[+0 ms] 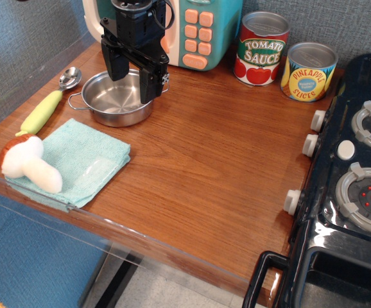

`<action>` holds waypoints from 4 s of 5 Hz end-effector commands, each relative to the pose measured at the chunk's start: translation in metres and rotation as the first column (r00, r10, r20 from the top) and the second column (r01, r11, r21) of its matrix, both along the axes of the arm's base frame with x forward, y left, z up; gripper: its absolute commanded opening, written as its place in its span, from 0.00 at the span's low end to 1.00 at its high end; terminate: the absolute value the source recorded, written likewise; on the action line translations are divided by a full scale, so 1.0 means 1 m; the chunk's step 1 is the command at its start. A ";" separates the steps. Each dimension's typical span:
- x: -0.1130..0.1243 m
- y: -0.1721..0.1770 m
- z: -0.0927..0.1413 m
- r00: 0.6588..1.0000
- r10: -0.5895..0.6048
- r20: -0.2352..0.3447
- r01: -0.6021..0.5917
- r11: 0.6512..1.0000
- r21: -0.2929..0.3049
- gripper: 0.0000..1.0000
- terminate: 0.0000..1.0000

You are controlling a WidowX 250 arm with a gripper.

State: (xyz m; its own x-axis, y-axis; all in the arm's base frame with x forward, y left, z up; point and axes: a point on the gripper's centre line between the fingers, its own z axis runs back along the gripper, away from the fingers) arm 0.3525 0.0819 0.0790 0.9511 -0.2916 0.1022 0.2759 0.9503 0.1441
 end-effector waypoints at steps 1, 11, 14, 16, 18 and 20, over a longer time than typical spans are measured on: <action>0.000 0.000 0.000 1.000 0.000 0.000 0.000 1.000 0.000 1.00 0.00; -0.059 0.146 -0.047 0.827 0.562 0.035 -0.563 0.826 0.022 1.00 0.00; -0.047 0.136 -0.021 0.830 0.552 0.075 -0.555 0.832 0.020 1.00 0.00; -0.038 0.123 -0.037 0.846 0.532 0.041 -0.532 0.846 0.002 1.00 0.00; -0.038 0.125 -0.058 0.846 0.533 -0.013 -0.533 0.846 0.020 1.00 0.00; -0.039 0.129 -0.029 0.851 0.521 0.058 -0.523 0.852 0.016 0.00 0.00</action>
State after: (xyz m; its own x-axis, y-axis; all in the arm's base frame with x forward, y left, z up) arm 0.3135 0.2104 0.0186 0.9669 0.2450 0.0707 -0.2531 0.9561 0.1477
